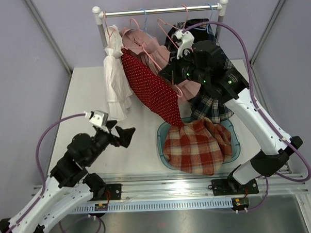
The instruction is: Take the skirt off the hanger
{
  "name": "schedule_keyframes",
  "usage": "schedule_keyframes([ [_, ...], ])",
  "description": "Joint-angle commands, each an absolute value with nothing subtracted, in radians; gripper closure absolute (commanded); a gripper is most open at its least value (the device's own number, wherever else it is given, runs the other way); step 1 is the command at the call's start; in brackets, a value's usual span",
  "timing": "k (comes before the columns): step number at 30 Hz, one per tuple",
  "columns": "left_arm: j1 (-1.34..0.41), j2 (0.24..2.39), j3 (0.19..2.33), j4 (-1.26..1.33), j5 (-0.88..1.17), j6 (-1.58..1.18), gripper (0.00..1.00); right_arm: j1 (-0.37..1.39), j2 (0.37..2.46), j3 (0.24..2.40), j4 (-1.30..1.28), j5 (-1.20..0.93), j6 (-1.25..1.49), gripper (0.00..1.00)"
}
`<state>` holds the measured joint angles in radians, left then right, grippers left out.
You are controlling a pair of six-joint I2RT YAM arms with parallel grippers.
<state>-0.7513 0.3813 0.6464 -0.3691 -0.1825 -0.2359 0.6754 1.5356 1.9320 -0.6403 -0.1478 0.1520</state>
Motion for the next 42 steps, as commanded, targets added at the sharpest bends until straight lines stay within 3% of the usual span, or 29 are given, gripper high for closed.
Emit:
schedule_keyframes([
  [1,-0.765,0.511,0.726,-0.221,-0.048,-0.33,0.01,0.683,1.459,1.901,-0.561,-0.209,0.257,1.0],
  [10,-1.061,0.73,0.781,0.02,-0.271,-0.449,0.01,0.669,1.378,1.764,-0.538,-0.175,0.36,1.0],
  [17,-1.346,0.994,0.988,0.003,-0.714,-0.413,0.01,0.669,1.356,1.718,-0.509,-0.184,0.411,1.0],
  [25,-1.393,1.221,1.117,-0.055,-0.926,-0.465,0.05,0.667,1.322,1.692,-0.489,-0.198,0.426,1.0],
  [31,-1.391,1.281,1.118,0.032,-0.985,-0.404,0.28,0.667,1.307,1.689,-0.488,-0.198,0.417,1.0],
  [33,-1.388,1.279,1.118,0.038,-0.985,-0.402,0.47,0.667,1.302,1.68,-0.483,-0.196,0.413,1.0],
  [36,-1.384,1.267,1.112,0.023,-0.977,-0.405,0.66,0.667,1.296,1.674,-0.483,-0.192,0.402,1.0],
  [37,-1.381,1.263,1.106,0.015,-0.963,-0.408,0.79,0.666,1.296,1.674,-0.48,-0.192,0.399,1.0],
  [39,-1.374,1.238,1.083,0.011,-0.948,-0.411,0.89,0.663,1.295,1.675,-0.48,-0.192,0.391,1.0],
  [40,-1.37,1.227,1.074,0.006,-0.937,-0.411,1.0,0.661,1.293,1.675,-0.48,-0.192,0.387,1.0],
  [42,-1.367,1.194,1.048,-0.005,-0.94,-0.414,1.0,0.663,1.29,1.677,-0.48,-0.195,0.364,1.0],
])
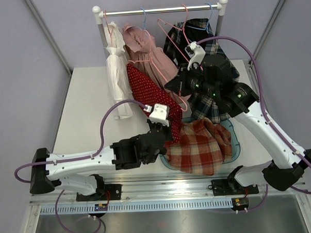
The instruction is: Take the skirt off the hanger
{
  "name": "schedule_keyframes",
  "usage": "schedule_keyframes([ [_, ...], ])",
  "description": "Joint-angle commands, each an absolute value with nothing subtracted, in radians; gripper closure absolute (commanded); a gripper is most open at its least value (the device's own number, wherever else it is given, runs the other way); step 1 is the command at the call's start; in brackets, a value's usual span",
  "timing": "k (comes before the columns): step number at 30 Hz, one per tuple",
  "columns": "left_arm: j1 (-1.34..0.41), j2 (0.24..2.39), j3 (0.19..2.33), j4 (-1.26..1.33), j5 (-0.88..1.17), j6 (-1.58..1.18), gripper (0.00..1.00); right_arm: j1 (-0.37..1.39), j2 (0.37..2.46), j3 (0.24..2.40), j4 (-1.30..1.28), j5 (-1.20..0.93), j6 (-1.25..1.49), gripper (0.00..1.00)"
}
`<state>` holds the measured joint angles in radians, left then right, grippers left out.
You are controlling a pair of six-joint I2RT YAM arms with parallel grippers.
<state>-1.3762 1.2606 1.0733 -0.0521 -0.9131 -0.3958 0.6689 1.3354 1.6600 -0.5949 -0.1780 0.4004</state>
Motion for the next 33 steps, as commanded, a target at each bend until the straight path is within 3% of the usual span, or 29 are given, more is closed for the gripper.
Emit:
schedule_keyframes([
  [1,-1.367,1.177,1.039,-0.023,-0.94,-0.408,1.0,0.661,1.289,1.677,-0.483,-0.196,0.348,1.0],
  [8,-1.368,0.921,0.973,-0.126,-0.838,-0.333,1.0,0.661,1.267,1.622,-0.488,-0.152,0.111,1.0],
  [15,-1.37,0.625,0.983,-0.372,-0.701,-0.345,1.0,0.646,1.262,1.539,-0.436,-0.058,0.051,1.0],
  [23,-1.368,0.353,0.989,-0.514,-0.761,-0.331,1.0,0.575,1.244,1.525,-0.44,-0.071,0.034,1.0],
  [33,-1.37,0.256,1.029,-0.564,-0.867,-0.262,1.0,0.506,1.207,1.5,-0.465,-0.126,0.008,1.0],
])
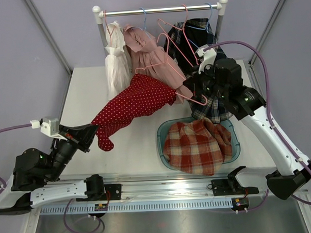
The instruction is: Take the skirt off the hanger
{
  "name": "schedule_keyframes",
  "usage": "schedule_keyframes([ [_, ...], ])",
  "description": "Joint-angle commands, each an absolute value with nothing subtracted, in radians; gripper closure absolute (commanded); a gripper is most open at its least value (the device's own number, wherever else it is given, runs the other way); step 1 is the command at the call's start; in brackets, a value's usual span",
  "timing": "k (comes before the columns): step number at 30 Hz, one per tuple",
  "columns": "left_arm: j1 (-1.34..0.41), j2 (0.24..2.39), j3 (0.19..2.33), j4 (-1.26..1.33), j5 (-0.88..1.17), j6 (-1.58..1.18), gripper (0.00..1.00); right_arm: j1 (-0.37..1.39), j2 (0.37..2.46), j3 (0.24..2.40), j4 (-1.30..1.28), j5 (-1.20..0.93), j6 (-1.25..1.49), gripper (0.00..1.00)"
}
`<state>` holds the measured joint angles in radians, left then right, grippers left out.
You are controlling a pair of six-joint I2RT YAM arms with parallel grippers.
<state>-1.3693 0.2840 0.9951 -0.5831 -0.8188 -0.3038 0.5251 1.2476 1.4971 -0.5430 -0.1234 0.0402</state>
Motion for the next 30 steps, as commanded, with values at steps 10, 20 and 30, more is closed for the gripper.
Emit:
schedule_keyframes([
  [10,-1.368,0.213,1.207,-0.695,-0.923,-0.247,1.0,0.476,1.16,1.454,-0.497,-0.112,-0.092,1.0],
  [20,-1.37,0.25,1.185,-0.804,-0.945,-0.276,1.0,0.465,1.121,1.442,-0.587,-0.25,-0.248,1.0],
  [30,-1.37,0.443,0.989,-0.543,-0.876,-0.255,1.0,0.465,1.121,1.496,-0.709,-0.526,-0.35,1.0],
])
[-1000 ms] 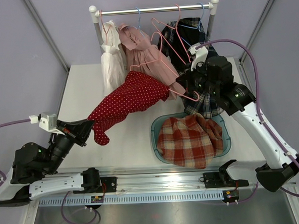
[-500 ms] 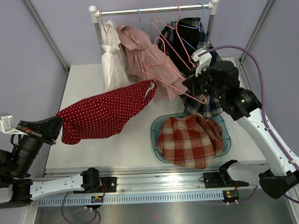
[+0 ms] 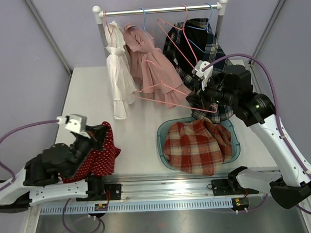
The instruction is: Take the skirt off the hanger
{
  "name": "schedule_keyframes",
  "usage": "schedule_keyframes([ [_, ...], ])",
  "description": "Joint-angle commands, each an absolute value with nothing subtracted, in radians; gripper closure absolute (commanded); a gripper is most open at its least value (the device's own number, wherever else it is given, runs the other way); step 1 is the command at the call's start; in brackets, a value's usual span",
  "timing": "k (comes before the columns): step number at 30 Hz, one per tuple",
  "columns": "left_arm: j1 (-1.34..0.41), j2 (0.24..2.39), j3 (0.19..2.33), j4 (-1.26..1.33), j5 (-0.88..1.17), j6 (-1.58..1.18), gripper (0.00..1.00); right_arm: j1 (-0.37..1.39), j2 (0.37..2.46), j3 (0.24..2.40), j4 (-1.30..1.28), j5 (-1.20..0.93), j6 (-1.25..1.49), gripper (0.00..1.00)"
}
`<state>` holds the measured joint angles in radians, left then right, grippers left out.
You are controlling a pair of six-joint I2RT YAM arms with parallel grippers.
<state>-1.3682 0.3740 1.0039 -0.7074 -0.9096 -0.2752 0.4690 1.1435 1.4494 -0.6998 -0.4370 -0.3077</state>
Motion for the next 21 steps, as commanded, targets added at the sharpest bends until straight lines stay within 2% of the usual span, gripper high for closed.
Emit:
schedule_keyframes([
  [1,-1.368,0.481,0.977,-0.519,-0.876,-0.247,1.0,0.465,1.12,1.496,-0.707,-0.52,-0.348,1.0],
  [7,-1.368,0.61,0.93,-0.352,-0.868,-0.209,1.0,0.465,1.149,1.54,-0.675,-0.517,-0.292,1.0],
  [16,-1.347,0.68,0.766,-0.319,-0.807,-0.33,1.0,0.465,1.236,1.654,-0.612,-0.482,-0.195,1.0],
  [18,-1.345,0.687,0.741,-0.316,-0.778,-0.337,0.85,0.471,1.267,1.681,-0.592,-0.462,-0.166,1.0],
  [19,-1.345,0.692,0.739,-0.319,-0.772,-0.339,0.59,0.485,1.278,1.69,-0.586,-0.428,-0.158,1.0],
  [21,-1.345,0.701,0.758,-0.336,-0.755,-0.339,0.27,0.508,1.314,1.723,-0.583,-0.361,-0.149,1.0],
])
